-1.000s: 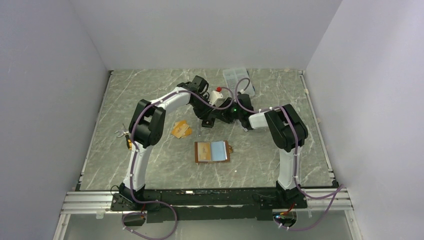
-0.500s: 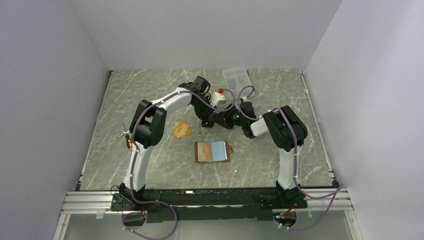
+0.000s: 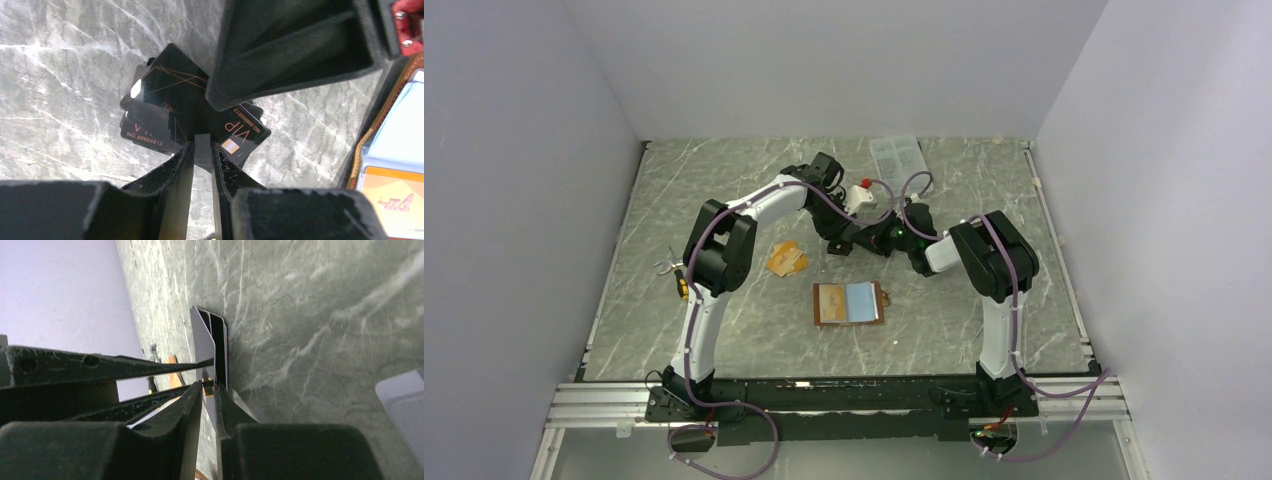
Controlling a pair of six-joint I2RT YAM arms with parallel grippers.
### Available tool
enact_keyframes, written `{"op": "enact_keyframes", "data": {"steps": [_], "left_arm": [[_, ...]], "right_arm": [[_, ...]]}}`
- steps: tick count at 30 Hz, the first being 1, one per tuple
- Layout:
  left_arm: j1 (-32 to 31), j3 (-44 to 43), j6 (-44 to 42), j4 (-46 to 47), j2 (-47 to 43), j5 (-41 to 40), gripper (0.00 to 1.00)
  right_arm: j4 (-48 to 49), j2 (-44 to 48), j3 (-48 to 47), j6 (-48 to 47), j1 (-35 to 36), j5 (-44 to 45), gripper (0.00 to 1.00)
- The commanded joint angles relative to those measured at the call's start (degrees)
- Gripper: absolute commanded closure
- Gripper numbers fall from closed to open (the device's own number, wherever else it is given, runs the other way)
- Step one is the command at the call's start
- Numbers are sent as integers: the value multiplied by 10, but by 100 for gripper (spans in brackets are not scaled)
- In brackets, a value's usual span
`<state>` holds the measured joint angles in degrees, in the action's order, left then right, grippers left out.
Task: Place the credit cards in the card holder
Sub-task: Pick up the credit card from the center of the board.
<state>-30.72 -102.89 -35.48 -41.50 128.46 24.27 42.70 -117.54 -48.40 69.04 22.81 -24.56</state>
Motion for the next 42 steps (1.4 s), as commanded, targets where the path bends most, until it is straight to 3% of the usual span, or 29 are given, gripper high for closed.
{"op": "enact_keyframes", "data": {"steps": [1,11,17,24,30,37,42], "left_arm": [[-11,5,-23,-44,4,66,76],[-11,-2,-44,-69,6,98,78],[8,-2,-32,-62,-7,110,75],[51,-36,-14,-70,-17,123,73],[86,-38,19,-76,-41,150,59],[80,-4,25,-77,-34,128,60],[80,-17,43,-89,-35,169,61]], "right_arm": [[15,-9,-41,-8,7,-6,83],[4,-14,-45,-14,13,-5,83],[-1,-2,-31,-20,15,-3,100],[0,26,3,-28,14,5,100],[-2,48,13,-33,9,11,100],[-5,74,27,-39,5,20,100],[-7,98,41,-45,-4,21,100]]}}
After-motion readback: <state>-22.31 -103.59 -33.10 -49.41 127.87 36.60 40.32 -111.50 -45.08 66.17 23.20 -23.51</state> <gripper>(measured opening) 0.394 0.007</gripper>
